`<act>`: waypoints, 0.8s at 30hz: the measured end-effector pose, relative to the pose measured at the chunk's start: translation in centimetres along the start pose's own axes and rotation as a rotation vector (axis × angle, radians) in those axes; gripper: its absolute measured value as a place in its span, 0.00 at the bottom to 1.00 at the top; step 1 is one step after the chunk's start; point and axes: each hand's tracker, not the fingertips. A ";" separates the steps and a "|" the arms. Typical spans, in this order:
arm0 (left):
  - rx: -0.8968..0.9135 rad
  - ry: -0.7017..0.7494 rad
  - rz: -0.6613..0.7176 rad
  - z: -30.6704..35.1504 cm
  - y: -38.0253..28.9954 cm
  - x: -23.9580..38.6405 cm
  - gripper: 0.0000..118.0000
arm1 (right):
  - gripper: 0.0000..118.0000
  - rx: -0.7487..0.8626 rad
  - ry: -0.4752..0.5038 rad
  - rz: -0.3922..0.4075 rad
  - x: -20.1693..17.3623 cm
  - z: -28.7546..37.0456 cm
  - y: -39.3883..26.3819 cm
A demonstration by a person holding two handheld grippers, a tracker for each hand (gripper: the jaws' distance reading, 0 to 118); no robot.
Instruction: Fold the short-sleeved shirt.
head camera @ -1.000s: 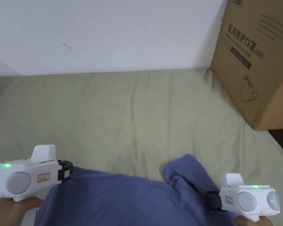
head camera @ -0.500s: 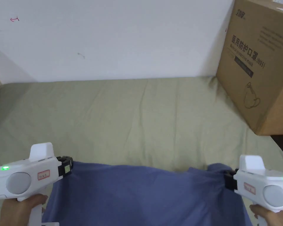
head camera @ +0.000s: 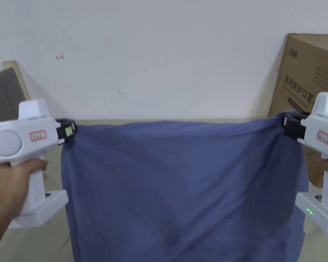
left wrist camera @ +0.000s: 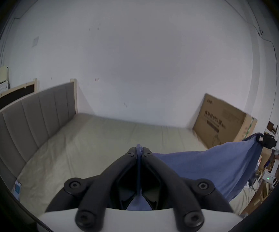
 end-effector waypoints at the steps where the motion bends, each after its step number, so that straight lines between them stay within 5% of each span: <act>1: 0.024 0.008 -0.005 0.1 1.5 0.1 0.00 | 0.03 0.021 0.003 0.001 -0.3 -0.1 1.3; 13: 0.166 0.039 -0.055 -3.1 12.7 1.8 0.00 | 0.03 0.172 0.012 0.054 -0.7 -3.2 9.5; 24: 0.104 0.109 -0.120 -12.6 10.2 1.5 0.00 | 0.03 0.142 0.020 0.080 0.2 -9.9 6.6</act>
